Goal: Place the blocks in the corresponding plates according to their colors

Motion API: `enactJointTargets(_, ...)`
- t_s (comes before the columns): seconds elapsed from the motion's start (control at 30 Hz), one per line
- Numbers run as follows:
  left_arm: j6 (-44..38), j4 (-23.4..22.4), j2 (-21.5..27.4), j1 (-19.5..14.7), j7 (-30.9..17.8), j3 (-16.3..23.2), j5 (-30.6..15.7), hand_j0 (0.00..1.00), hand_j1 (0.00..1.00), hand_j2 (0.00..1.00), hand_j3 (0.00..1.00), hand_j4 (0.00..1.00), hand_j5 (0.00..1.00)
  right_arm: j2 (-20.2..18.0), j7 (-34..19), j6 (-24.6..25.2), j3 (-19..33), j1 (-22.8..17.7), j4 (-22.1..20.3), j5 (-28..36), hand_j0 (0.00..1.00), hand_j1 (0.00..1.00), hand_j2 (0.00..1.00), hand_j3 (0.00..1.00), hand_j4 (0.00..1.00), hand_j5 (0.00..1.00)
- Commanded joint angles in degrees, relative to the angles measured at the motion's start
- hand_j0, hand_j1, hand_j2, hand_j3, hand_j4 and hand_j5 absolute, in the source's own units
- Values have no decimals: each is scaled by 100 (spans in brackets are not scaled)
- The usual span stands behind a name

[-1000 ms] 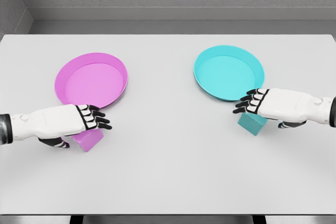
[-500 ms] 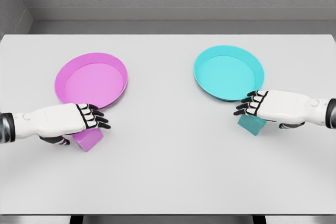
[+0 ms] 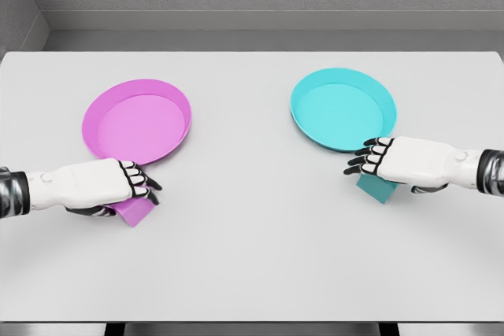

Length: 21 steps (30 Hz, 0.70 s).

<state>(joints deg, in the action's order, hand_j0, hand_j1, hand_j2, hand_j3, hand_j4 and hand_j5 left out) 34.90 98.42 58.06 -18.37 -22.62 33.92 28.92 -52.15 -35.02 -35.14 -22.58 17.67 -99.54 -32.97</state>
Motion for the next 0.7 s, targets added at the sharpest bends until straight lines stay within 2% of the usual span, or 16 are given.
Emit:
enactJointTargets(0.0,10,2,-5,0,-67,27,17,55,55,55,55,55,55,12,2,14,-1,-9,48,19,100,100,100,100,100,100)
enactJointTargets(0.1,10,19,-5,-17,-67,27,17,51,51,51,51,51,51,240,2,14,-1,-9,136,-280,100,100,100,100,100,100)
enactJointTargets(0.27,10,28,-5,-79,-67,27,8,44,44,44,44,44,44,258,2,14,-18,-18,163,-315,100,100,100,100,100,100)
enactJointTargets(0.33,10,28,4,-132,-67,27,-9,38,38,38,38,38,38,258,2,14,-27,-26,172,-333,100,100,100,100,100,100)
enactJointTargets(0.43,10,54,13,-220,-58,27,-53,38,38,38,38,38,38,258,2,14,-27,-18,233,-430,100,100,100,100,100,100)
enactJointTargets(0.57,10,54,144,-343,-67,-8,-624,38,38,38,38,38,38,258,2,14,-27,-18,251,-438,100,100,100,100,100,100)
enactJointTargets(0.67,10,54,162,-378,-67,-8,-756,38,38,38,38,38,38,267,2,14,-18,-9,251,-438,83,83,83,83,83,83)
